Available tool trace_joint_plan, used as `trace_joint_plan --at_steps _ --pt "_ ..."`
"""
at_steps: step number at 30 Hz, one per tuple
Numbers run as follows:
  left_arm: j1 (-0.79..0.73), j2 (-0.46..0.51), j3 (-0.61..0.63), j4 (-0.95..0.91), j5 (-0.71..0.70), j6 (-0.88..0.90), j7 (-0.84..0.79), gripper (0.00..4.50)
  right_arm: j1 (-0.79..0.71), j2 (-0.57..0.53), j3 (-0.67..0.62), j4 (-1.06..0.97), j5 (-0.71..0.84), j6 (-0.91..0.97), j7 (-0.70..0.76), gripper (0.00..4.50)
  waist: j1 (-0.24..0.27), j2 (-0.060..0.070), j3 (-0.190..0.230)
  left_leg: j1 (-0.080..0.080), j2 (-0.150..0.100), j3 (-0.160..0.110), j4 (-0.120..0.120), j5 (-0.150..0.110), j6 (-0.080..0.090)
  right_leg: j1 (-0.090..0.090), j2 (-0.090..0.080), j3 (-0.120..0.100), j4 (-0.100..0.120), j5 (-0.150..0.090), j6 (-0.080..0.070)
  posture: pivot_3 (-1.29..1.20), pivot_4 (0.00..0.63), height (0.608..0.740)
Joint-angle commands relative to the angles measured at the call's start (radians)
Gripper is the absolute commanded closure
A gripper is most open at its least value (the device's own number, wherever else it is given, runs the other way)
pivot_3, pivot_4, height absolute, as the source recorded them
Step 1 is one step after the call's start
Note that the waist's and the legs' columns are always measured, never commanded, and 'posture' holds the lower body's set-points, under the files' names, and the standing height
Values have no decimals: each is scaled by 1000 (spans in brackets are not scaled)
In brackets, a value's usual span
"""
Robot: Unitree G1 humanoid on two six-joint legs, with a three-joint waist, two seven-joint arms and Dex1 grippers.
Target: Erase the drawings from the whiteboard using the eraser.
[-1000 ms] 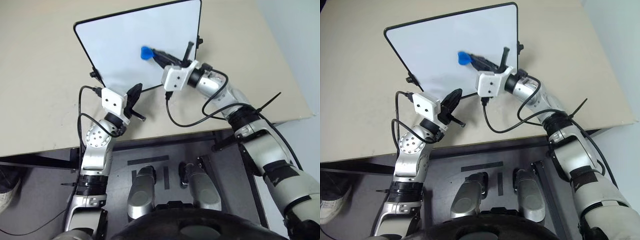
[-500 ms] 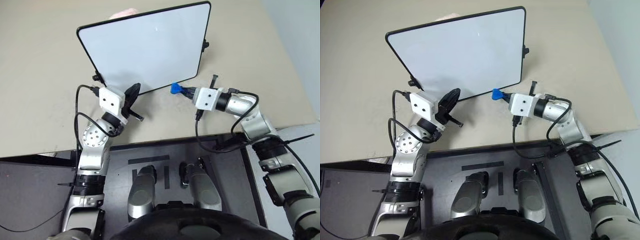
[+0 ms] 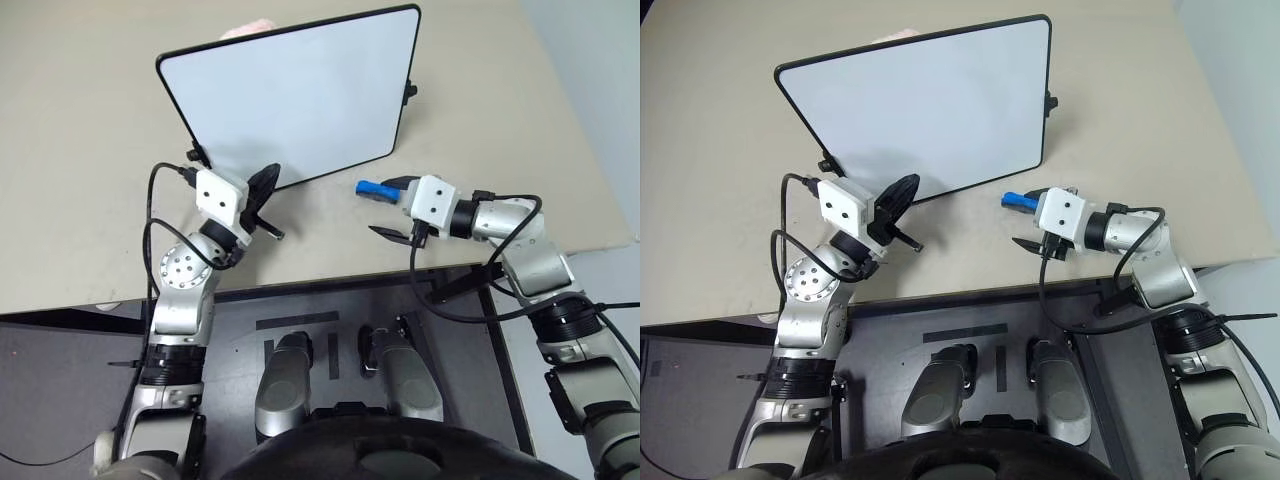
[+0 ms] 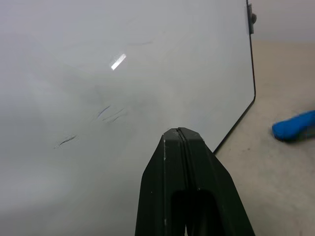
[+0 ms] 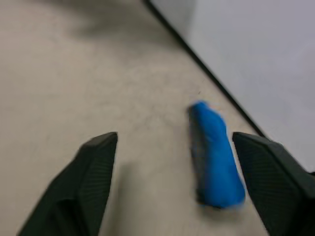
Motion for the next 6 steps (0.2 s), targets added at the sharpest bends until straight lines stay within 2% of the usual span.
trace_joint_plan --at_steps 1,6 --pt "1 24 25 -49 -19 14 -16 4500 17 -1 -79 -66 40 -3 -34 729 2 0 0 0 0 0 0 0 0 0 0 0 0 0 0 0 150 740" --pt "-30 42 23 -32 -24 26 -43 4500 49 1 -129 -107 70 23 -48 729 4 0 0 0 0 -1 1 0 0 0 0 0 0 0 0 0 150 740"
